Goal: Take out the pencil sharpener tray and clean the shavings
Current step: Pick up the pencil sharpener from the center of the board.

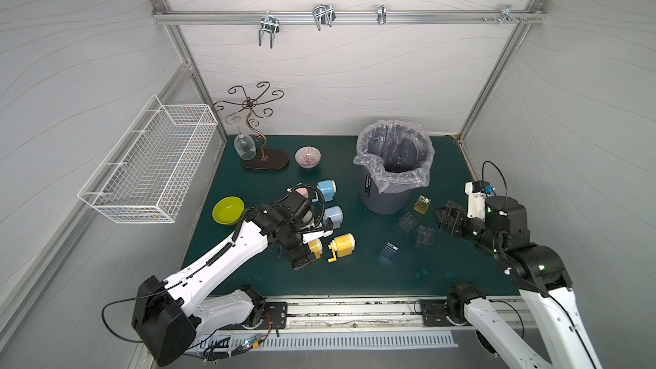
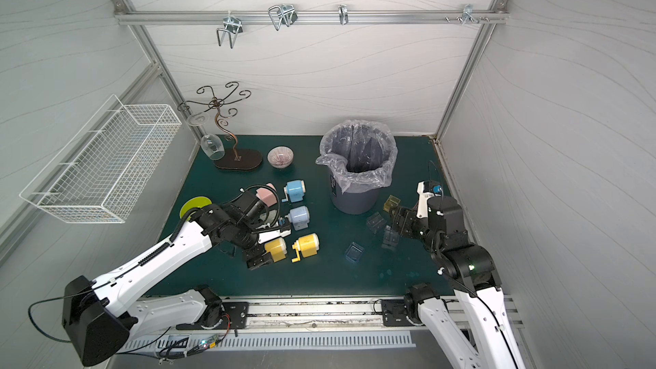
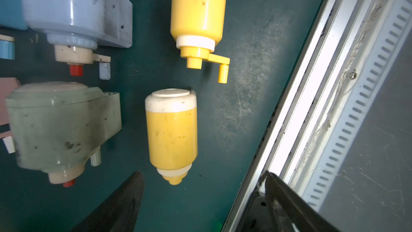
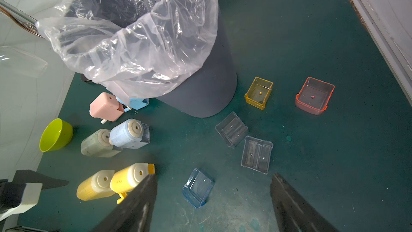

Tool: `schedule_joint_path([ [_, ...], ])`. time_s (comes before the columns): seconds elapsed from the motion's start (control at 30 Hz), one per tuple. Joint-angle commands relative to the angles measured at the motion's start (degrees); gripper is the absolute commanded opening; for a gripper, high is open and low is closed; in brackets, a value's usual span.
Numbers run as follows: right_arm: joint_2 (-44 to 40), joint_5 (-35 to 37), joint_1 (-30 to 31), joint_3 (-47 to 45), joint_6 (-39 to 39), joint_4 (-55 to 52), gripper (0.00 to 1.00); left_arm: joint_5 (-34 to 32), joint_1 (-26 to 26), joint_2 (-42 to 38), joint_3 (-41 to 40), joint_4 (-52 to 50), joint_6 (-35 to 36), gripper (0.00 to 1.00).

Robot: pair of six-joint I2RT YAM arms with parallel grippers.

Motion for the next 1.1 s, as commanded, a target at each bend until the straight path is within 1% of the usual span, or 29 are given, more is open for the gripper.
schedule_joint_path([
  [0.0,-0.7,1.0,0.4,-0.7,-0.8,-1.2,0.81,-1.9,-0.2,2.5,-1.2,4.5,1.9,0.89],
  [0.2,-1.5,-0.5,0.4,-2.4,0.2,-1.6,0.81,-2.7,-0.2,8.6,-1.6,10.3,1.7,0.91],
  [0.3,-2.6,-0.3,0.4,-3.0,0.2,-2.4,0.81,-3.6,-0.2,12.4,-1.0,11.2,2.7,0.9],
  [0.37,-3.0,0.0,0.4,-3.2,-0.1,-2.8,0.81,-3.9,-0.2,14.6,-0.8,11.7,3.1,0.89],
  [0.53,-3.3,0.9,0.6,-3.1,-0.7,-3.4,0.81,-3.3,-0.2,20.1,0.5,11.2,3.6,0.81],
  [0.67,-3.2,1.5,0.8,-2.9,-1.0,-3.4,0.81,-1.9,-0.2,22.7,1.3,9.8,3.2,0.8],
  [0.83,-3.4,1.5,0.9,-3.3,-0.9,-3.5,0.81,-1.4,-0.2,22.7,1.6,8.0,3.4,0.67],
  [1.0,-3.8,1.5,0.9,-3.9,-0.5,-3.4,0.81,-2.3,-0.2,19.1,1.7,6.0,3.4,0.6],
  [1.07,-3.9,1.4,0.9,-4.0,-0.3,-3.2,0.81,-2.5,-0.2,17.5,1.8,4.9,3.5,0.5],
])
